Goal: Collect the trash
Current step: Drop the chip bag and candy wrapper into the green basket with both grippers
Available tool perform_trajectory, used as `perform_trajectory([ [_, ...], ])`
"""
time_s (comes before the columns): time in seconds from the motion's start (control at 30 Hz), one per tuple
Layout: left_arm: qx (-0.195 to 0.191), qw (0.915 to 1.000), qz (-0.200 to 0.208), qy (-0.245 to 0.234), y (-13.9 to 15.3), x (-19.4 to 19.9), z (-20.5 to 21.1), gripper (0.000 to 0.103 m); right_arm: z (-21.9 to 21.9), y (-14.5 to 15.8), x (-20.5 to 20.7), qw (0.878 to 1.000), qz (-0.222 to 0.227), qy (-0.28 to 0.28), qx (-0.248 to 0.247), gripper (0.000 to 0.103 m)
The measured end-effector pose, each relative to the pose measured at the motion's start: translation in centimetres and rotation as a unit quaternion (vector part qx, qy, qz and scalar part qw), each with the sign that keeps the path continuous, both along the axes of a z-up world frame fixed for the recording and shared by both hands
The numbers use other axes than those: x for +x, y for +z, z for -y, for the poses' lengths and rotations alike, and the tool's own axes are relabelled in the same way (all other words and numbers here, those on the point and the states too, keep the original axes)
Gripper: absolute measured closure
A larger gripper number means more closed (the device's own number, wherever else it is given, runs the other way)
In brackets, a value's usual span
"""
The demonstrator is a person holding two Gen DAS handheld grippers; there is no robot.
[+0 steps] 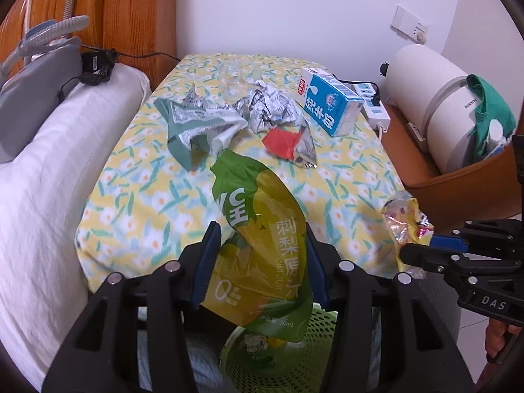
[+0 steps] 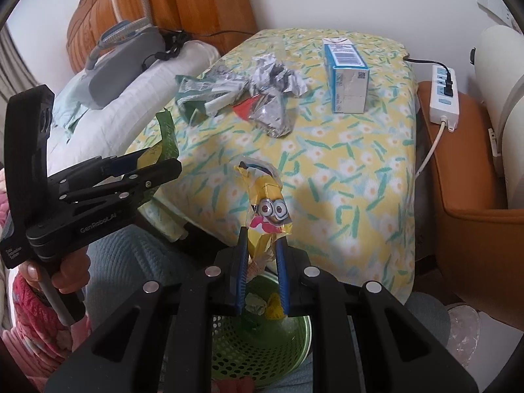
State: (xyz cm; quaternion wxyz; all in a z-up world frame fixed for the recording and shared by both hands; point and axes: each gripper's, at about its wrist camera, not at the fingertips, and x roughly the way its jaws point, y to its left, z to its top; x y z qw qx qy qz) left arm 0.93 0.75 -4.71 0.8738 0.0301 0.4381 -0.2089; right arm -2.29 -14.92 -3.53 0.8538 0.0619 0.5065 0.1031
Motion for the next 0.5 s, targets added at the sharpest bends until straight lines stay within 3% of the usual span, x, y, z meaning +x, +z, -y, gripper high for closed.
perform_trajectory([
  [0.27, -0.01, 0.9992, -0.037, 0.012, -0.9, -5.2, -1.5, 0.055, -2.2, -3.2, -3.9, 0.994, -0.074, 0.084, 0.007, 0.086],
  [0.37, 0.004, 0.9989, -0.044, 0.013, -1.6, -6.3, -1.6, 0.055, -2.8, -5.1, -4.9, 0.99, -0.104, 0.095, 0.005, 0.08],
  [0.4, 0.006, 0.9988, -0.046, 0.012, -1.7, -6.5, -1.6, 0.055, -2.9, -5.6, -5.1, 0.989, -0.112, 0.094, 0.006, 0.062],
  [0.43, 0.008, 0.9987, -0.05, 0.013, -1.9, -6.6, -1.7, 0.055, -2.9, -5.7, -5.3, 0.99, -0.111, 0.088, 0.004, 0.035],
  [0.5, 0.01, 0.9983, -0.057, 0.014, -2.3, -6.8, -1.7, 0.055, -2.9, -5.3, -5.5, 0.992, -0.098, 0.08, -0.001, 0.017],
])
